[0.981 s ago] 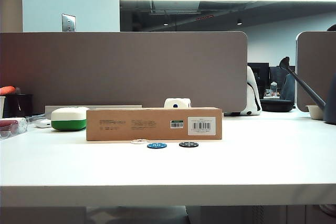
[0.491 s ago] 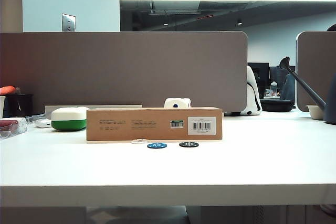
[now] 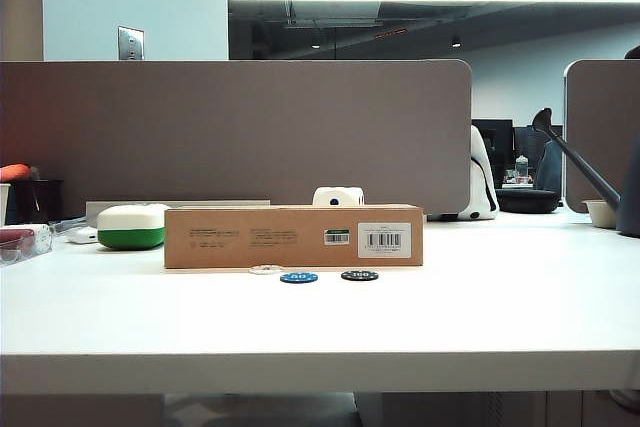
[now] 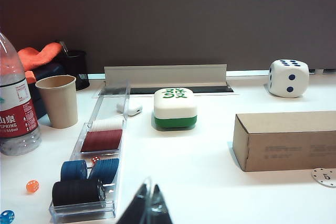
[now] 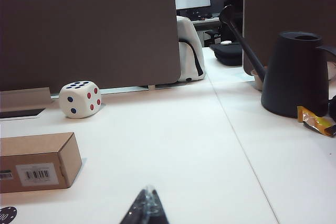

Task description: Push the chip with the lowest value in the row forward next to the rectangular box.

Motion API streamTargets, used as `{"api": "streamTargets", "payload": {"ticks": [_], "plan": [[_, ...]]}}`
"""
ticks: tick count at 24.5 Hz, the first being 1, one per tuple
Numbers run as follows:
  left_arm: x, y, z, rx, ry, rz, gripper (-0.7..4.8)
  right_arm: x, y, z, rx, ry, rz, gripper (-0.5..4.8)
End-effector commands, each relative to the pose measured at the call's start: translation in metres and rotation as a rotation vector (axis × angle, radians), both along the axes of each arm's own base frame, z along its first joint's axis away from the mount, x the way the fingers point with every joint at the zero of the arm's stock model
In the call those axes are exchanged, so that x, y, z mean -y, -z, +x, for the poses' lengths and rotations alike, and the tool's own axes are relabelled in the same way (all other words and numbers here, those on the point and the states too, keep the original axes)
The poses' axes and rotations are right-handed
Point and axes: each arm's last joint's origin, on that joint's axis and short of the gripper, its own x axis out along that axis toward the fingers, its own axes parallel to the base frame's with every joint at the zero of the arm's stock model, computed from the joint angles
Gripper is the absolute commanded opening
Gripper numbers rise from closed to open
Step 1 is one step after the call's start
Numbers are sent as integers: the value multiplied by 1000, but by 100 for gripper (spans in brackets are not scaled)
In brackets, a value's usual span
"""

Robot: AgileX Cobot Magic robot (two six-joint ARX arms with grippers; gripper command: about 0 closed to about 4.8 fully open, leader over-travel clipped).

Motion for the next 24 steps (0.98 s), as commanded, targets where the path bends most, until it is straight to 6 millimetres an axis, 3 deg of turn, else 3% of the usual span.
{"api": "streamTargets", "payload": {"ticks": [1, 10, 24], "plan": [[0, -2, 0, 12, 2, 0, -5, -1, 0, 0, 13, -42, -17, -9], [0, -2, 0, 12, 2, 0, -5, -3, 1, 0, 3, -102, -64, -9], [0, -2, 0, 12, 2, 0, -5, -1, 4, 1, -30, -17, -53, -9]]}}
